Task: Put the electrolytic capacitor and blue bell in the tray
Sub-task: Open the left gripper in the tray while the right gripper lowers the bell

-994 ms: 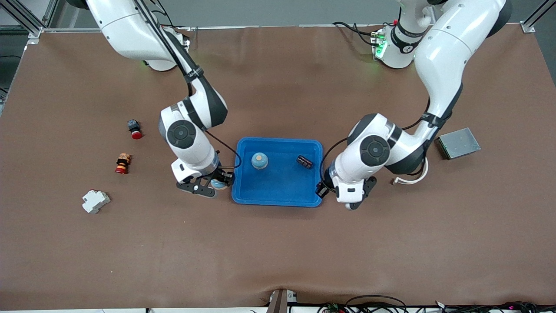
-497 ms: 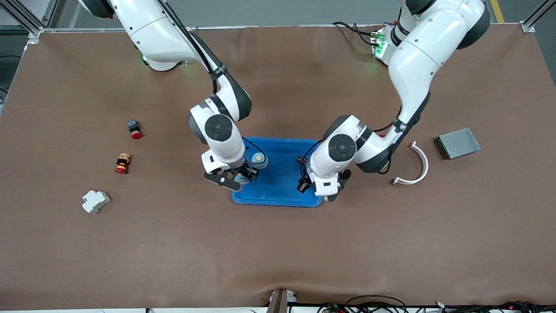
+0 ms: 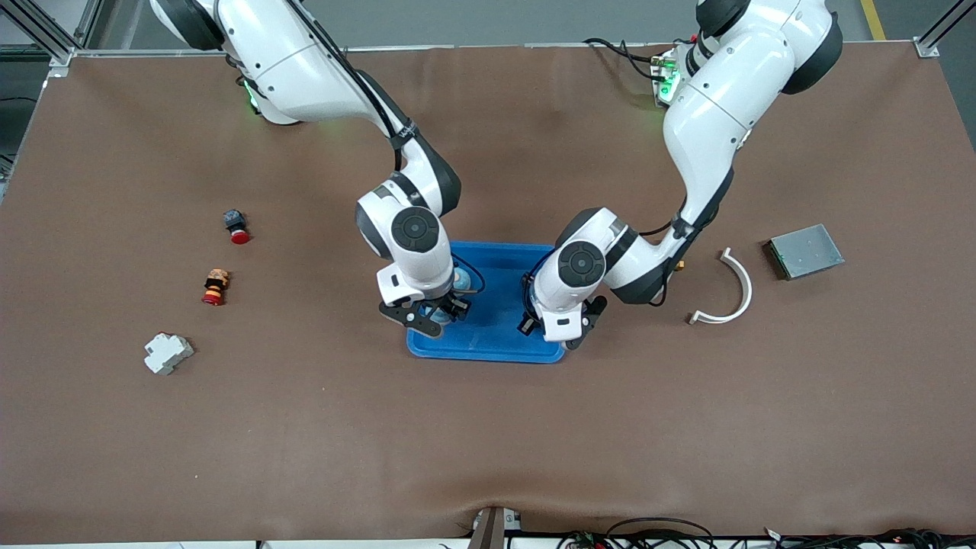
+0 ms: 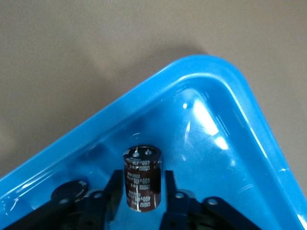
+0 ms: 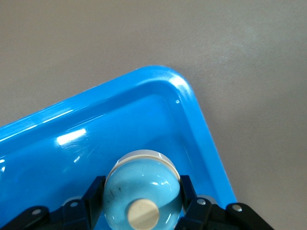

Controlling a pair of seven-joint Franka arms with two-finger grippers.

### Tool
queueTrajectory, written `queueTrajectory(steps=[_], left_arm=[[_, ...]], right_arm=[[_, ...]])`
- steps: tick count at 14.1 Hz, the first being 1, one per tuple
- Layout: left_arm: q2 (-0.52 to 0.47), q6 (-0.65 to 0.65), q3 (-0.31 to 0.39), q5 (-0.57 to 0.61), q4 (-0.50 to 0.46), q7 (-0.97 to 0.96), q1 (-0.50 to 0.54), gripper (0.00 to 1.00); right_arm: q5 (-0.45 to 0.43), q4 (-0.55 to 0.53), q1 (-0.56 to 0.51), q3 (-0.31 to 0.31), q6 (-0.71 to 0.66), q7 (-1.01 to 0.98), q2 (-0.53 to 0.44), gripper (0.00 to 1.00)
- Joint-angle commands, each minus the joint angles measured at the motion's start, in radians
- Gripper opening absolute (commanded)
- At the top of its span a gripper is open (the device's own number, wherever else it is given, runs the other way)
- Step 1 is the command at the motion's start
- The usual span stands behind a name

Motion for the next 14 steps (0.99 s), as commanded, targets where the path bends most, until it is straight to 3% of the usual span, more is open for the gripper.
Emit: queueTrajectory(steps=[1,5,8,12,13,14], left_arm=[[-0.022,-0.003,0.006,0.011,0.022,0.005,-0.003,1.0],[-0.143,-0.064,0.003,0.098,0.025,0.035,0.061,1.0],[-0.256,-0.159,0.0,0.101,0.023,0.295,0.141,1.0],[-0.416,-0.401,-0.006,0.098,0.023,0.531,0.224,1.0],[-0.457,-0.444,0.0,0.097,0.023,0.557,0.233,1.0],[-0.485,-0.475,-0.005,0.097,0.023,0.6,0.27,1.0]], right_arm=[[-0.036,0.064,0.018,-0.012,-0.019,0.044,0.055,0.0],[-0.045,0.128,0.023,-0.012,-0.019,0.072,0.113,0.0],[-0.069,0.162,0.027,-0.012,-0.018,0.086,0.149,0.0],[-0.074,0.163,0.027,-0.012,-0.015,0.089,0.158,0.0],[-0.073,0.162,0.026,-0.012,-0.015,0.089,0.158,0.15],[-0.074,0.162,0.026,-0.012,-0.016,0.089,0.158,0.72]])
